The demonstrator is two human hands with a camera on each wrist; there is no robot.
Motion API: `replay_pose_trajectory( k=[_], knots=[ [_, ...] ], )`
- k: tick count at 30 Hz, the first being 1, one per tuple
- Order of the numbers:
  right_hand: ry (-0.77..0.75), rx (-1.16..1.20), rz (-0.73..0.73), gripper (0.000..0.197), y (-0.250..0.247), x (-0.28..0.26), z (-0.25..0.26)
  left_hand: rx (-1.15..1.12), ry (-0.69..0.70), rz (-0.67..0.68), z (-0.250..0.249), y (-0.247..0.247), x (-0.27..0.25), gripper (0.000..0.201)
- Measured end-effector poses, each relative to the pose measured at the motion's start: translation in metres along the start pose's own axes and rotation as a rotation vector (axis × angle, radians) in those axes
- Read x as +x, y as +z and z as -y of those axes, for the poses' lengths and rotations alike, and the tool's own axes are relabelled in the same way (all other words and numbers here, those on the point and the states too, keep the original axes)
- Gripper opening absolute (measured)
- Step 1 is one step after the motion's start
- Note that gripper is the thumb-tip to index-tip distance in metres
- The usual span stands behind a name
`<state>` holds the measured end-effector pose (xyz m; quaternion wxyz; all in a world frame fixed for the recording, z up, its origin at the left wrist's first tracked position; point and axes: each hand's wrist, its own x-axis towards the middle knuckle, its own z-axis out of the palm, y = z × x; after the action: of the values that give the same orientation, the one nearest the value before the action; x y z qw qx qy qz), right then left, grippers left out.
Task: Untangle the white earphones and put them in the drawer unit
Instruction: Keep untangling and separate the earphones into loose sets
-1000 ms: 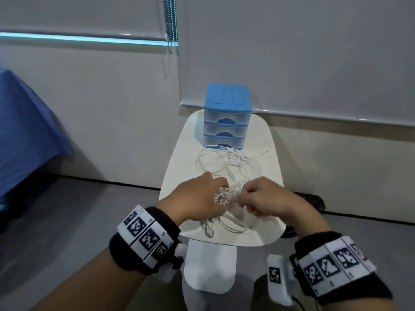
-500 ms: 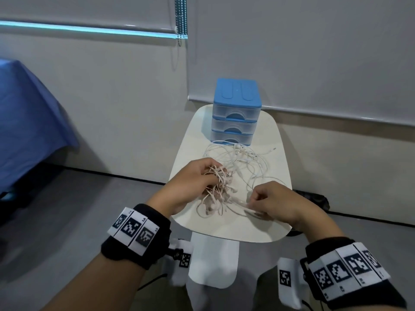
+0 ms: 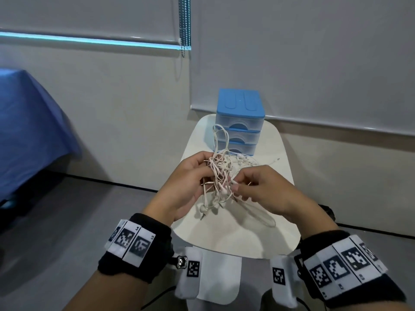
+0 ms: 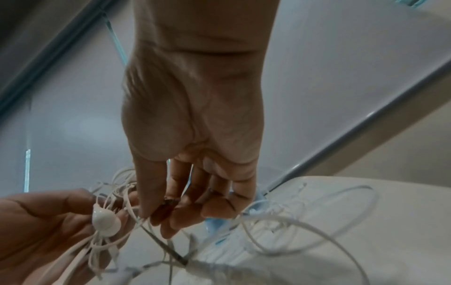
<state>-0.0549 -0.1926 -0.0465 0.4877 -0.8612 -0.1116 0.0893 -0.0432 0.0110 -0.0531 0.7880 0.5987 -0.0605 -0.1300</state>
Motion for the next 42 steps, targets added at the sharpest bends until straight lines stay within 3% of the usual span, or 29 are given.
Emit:
replay_pose_trajectory(
  k=[7,17,22,31,35,38,42],
  knots=[
    [-0.029,-0.027,-0.102,0.013,-0.017,-0.001,0.009,-0.189,-0.014,-0.057,0.004,-0.011,-0.002,0.036],
    [-0.091,0.059,-0.129,0.007,-0.030,-0.021,0.014,-0.277,-0.023,-0.001,0.000,-0.011,-0.004,0.031],
    [-0.069,0.077,-0.041,0.015,-0.028,-0.025,0.012,-0.317,-0.039,0.002,-0.002,-0.009,-0.007,0.035],
    [-0.039,-0.017,0.052,0.011,-0.027,-0.026,0.017,-0.331,-0.050,0.006,-0.007,-0.004,-0.010,0.036],
    [-0.093,-0.121,-0.121,0.015,-0.030,-0.023,0.017,-0.318,-0.053,0.010,-0.012,0.001,-0.010,0.035],
    [-0.143,-0.050,-0.225,0.015,-0.030,-0.023,0.026,-0.323,-0.037,0.021,-0.015,0.002,-0.009,0.036],
    [-0.173,0.038,-0.074,0.012,-0.022,-0.026,0.035,-0.299,-0.039,0.055,-0.016,0.006,-0.011,0.037]
  ],
)
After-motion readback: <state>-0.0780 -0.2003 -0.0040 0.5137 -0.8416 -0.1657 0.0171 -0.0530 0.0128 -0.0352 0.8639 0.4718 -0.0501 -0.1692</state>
